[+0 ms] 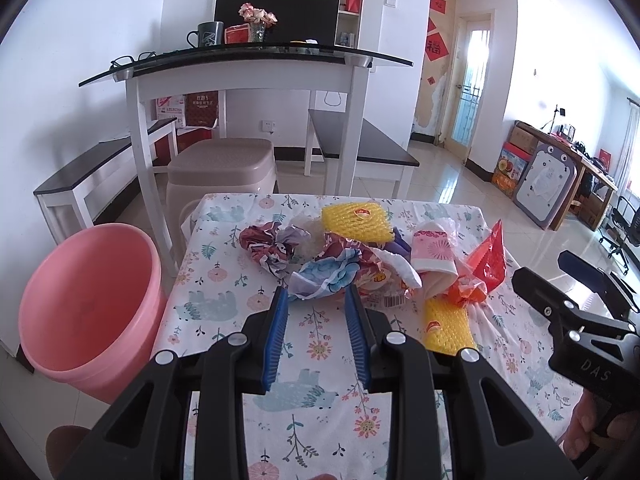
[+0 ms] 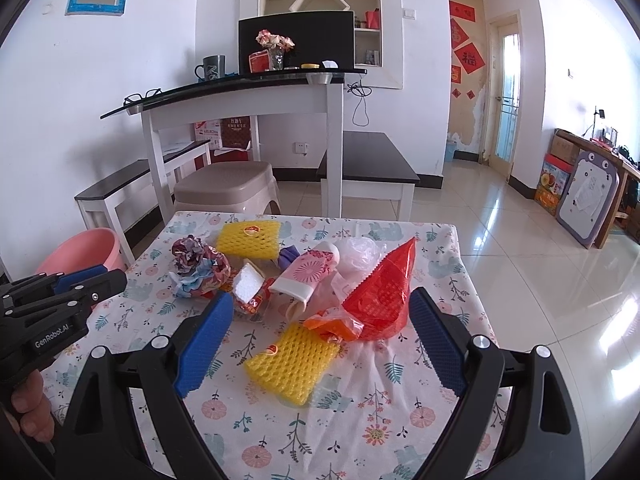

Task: Collect trash
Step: 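Grasp the crumpled patterned wrapper with the left gripper while the right gripper grasps the yellow foam net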

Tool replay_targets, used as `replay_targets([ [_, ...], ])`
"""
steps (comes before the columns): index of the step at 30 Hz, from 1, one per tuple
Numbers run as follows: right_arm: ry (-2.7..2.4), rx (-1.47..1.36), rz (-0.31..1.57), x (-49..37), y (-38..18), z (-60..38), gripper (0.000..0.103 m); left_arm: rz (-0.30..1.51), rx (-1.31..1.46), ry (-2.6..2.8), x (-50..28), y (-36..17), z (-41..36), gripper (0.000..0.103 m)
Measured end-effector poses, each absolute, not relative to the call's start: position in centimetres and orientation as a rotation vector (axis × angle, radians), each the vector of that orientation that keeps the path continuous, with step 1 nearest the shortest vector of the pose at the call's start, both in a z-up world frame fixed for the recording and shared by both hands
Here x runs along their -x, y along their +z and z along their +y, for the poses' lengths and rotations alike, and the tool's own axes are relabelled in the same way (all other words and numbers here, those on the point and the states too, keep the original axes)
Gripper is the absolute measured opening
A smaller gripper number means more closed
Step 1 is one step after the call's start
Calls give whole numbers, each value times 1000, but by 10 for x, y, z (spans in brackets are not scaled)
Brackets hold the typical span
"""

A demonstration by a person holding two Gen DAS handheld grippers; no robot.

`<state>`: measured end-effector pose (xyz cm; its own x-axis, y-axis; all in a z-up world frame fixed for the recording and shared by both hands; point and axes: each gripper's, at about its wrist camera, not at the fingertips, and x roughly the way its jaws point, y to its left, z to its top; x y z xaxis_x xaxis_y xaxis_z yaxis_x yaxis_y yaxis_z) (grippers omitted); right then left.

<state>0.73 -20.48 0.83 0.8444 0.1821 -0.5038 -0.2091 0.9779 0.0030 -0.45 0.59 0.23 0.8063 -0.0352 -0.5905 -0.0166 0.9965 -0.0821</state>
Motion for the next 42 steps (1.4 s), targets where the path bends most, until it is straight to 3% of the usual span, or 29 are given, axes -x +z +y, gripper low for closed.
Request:
replay_targets([
  [11,176,36,550,-11,-8,-222,90,674,164,-80,-4,-12,36,28],
  [17,176,38,580,-18,-18,-229,82,713,175,-97,-20,-21,43,28],
  [26,161,0,589,-29,-24,-243,81,771,241,-52,-77,-20,64,28],
  [38,151,-7,608,-53,-27,-244,81,901,300,15,-137,-65,71,28],
  [40,154,-6,611,-56,-27,-244,81,913,317,10,-140,-71,74,25],
  [41,155,-5,611,-57,-27,-244,81,916,322,6,-140,-73,75,15],
  [42,157,-6,611,-58,-27,-243,81,920,327,0,-141,-74,75,12],
])
